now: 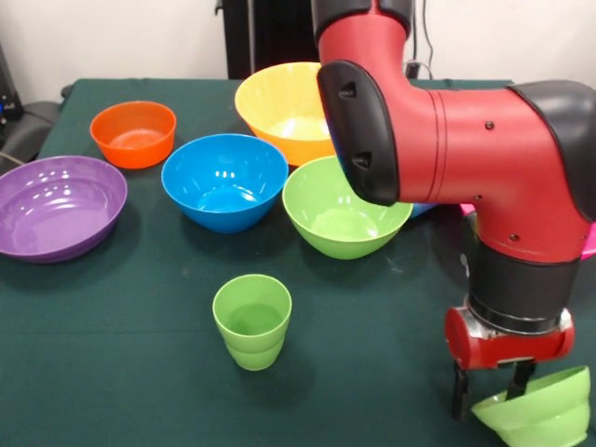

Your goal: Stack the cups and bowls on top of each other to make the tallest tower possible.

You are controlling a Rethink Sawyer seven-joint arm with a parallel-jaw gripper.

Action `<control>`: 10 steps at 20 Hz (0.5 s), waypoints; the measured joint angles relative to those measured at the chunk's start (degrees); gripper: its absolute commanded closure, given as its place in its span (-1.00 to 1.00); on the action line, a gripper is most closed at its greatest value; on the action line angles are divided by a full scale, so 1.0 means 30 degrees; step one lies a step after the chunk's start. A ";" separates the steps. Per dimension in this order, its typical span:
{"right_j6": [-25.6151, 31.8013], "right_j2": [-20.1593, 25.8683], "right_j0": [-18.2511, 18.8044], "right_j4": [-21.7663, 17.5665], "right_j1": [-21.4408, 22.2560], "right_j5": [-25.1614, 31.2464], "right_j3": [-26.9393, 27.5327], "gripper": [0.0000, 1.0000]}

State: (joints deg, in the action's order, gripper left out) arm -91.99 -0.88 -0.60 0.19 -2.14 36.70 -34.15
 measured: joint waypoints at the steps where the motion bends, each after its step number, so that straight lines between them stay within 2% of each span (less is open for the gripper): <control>1: -0.0216 -0.0121 -0.0119 0.0253 -0.0220 0.0182 0.0384 -1.00; 2: -0.0298 -0.0170 -0.0160 0.0324 -0.0282 0.0230 0.0498 -1.00; 3: -0.0875 -0.0484 -0.0381 0.0719 -0.0504 0.0321 0.0988 1.00; 10: -0.2244 -0.1028 -0.0758 0.1426 -0.0329 0.0325 0.1458 1.00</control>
State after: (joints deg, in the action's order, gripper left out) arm -98.73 -3.97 -2.87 4.47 -3.13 37.68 -29.78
